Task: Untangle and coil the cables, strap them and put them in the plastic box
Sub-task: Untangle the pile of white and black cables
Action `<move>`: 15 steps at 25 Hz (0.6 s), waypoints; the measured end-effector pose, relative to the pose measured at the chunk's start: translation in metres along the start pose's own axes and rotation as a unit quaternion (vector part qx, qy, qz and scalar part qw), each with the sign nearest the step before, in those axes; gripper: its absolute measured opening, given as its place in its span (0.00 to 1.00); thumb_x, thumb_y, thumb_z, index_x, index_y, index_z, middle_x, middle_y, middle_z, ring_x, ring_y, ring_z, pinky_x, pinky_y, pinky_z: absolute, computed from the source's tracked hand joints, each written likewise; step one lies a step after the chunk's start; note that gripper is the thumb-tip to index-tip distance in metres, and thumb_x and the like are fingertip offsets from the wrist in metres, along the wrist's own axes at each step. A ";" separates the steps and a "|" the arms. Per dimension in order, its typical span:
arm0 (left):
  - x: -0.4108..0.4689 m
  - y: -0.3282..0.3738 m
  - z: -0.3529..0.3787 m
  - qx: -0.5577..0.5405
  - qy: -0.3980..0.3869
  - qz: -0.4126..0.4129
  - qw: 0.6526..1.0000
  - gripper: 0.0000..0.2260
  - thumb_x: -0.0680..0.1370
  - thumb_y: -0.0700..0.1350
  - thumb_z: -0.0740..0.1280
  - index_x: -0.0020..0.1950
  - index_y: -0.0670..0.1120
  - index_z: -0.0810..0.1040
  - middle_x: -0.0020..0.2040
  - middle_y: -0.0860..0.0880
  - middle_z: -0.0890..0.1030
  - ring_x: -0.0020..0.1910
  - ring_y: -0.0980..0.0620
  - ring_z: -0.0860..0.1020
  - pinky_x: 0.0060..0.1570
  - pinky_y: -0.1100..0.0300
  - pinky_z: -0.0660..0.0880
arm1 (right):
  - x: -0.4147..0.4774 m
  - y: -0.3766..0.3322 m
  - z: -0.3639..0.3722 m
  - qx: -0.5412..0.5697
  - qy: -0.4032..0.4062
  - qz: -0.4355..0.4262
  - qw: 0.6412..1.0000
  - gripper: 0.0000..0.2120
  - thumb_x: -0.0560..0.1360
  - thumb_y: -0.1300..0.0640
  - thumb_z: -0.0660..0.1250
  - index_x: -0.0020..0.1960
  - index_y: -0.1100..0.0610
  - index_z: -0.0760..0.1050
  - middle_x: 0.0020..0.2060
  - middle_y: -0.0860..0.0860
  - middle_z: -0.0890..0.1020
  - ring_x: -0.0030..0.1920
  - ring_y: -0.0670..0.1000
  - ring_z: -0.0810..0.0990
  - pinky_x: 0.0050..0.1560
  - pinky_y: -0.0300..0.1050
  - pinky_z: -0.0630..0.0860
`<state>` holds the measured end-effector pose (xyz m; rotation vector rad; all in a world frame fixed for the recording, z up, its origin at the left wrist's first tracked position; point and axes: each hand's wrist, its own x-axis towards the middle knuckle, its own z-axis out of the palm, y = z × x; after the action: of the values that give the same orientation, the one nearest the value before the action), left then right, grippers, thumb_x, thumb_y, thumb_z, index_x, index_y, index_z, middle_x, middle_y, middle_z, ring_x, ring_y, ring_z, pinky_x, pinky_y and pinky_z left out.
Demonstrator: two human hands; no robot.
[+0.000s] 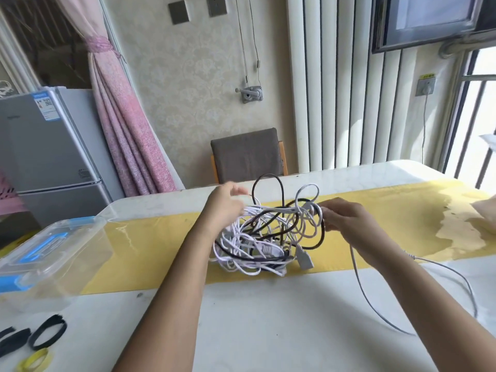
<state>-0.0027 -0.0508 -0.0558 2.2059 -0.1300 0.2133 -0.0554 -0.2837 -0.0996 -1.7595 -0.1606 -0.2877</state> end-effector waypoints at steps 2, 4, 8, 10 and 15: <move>-0.009 -0.030 0.004 0.189 0.003 -0.010 0.982 0.12 0.73 0.34 0.65 0.49 0.48 0.79 0.52 0.48 0.81 0.52 0.49 0.79 0.53 0.57 0.75 | -0.005 0.000 0.000 0.011 -0.086 0.025 0.996 0.10 0.78 0.59 0.64 0.43 0.53 0.84 0.27 0.50 0.70 0.30 0.49 0.64 0.31 0.38 0.63; -0.019 -0.045 0.006 0.247 -0.040 -0.010 0.968 0.15 0.71 0.34 0.65 0.54 0.49 0.78 0.55 0.49 0.81 0.53 0.49 0.78 0.49 0.59 0.74 | -0.011 -0.006 0.006 -0.008 -0.149 0.023 0.989 0.09 0.78 0.60 0.65 0.45 0.53 0.84 0.25 0.48 0.66 0.28 0.47 0.57 0.29 0.37 0.55; -0.027 -0.034 0.005 0.303 -0.165 0.007 0.939 0.24 0.71 0.34 0.60 0.64 0.51 0.76 0.57 0.45 0.80 0.45 0.46 0.78 0.33 0.63 0.69 | -0.019 -0.017 0.014 -0.066 -0.199 0.004 0.978 0.11 0.77 0.62 0.65 0.44 0.68 0.82 0.17 0.43 0.65 0.20 0.42 0.59 0.24 0.29 0.57; -0.021 -0.016 -0.001 0.281 -0.091 0.032 0.955 0.15 0.72 0.36 0.60 0.49 0.50 0.82 0.46 0.45 0.80 0.42 0.43 0.76 0.38 0.61 0.70 | -0.019 -0.013 0.017 -0.088 -0.224 -0.001 0.971 0.14 0.79 0.63 0.63 0.44 0.74 0.78 0.20 0.43 0.62 0.23 0.43 0.57 0.25 0.29 0.56; 0.012 0.023 0.024 0.337 -0.086 0.047 0.936 0.23 0.72 0.62 0.68 0.52 0.42 0.77 0.50 0.47 0.79 0.50 0.47 0.77 0.49 0.57 0.73 | -0.019 -0.005 0.019 -0.131 -0.262 0.002 0.956 0.13 0.79 0.67 0.59 0.40 0.62 0.79 0.26 0.43 0.73 0.27 0.44 0.65 0.30 0.35 0.65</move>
<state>0.0078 -0.0838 -0.0499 2.9074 -0.2953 0.1270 -0.0731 -0.2630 -0.1040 -2.0702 -0.5199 0.1782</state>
